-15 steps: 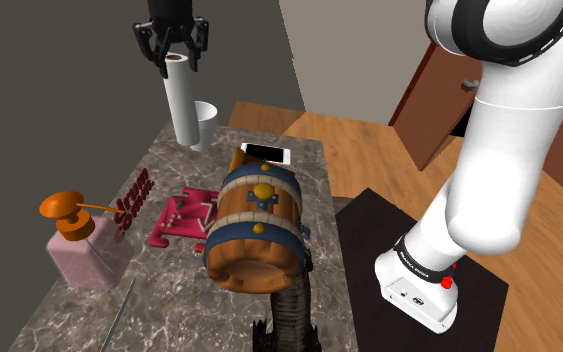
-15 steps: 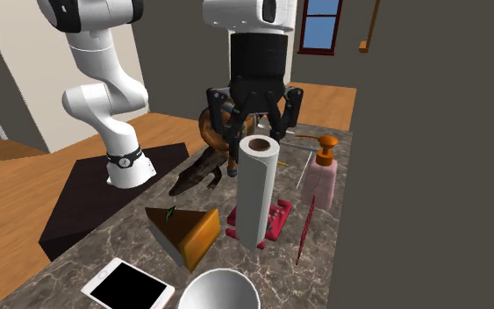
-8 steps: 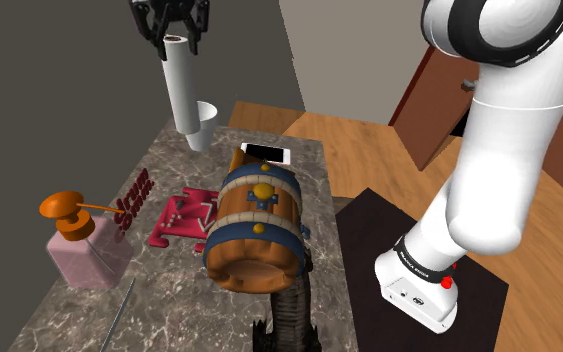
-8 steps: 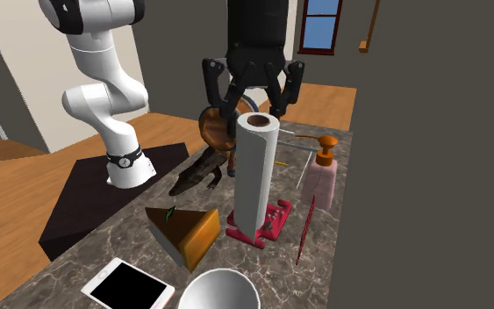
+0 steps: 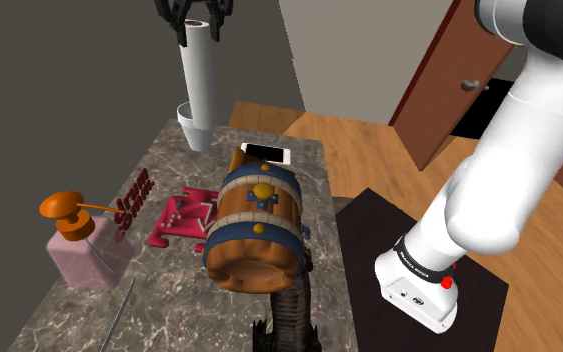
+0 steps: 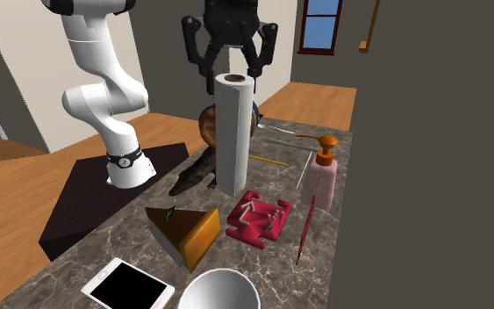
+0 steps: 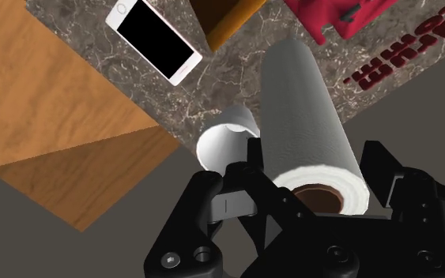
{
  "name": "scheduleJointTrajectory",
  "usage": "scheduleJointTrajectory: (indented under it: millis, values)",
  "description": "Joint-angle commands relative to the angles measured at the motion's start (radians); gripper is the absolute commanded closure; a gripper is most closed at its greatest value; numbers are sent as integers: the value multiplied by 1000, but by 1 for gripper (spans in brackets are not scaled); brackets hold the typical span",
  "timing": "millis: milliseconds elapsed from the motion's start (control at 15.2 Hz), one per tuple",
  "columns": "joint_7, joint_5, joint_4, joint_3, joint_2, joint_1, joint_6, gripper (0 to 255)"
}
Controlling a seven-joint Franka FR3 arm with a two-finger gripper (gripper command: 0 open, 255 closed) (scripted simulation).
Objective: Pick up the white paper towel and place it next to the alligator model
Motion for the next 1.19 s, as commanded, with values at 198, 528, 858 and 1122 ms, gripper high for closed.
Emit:
scheduleJointTrajectory:
  millis: [198,528,858,1122]
  values:
    - [-16,65,-122,-3,-176,-16,-41,255]
    - [-29,119,-194,-13,-327,-15,-110,255]
    - [-34,142,-273,-22,-398,-9,-96,255]
    - [-35,150,-352,-26,-421,-7,-39,255]
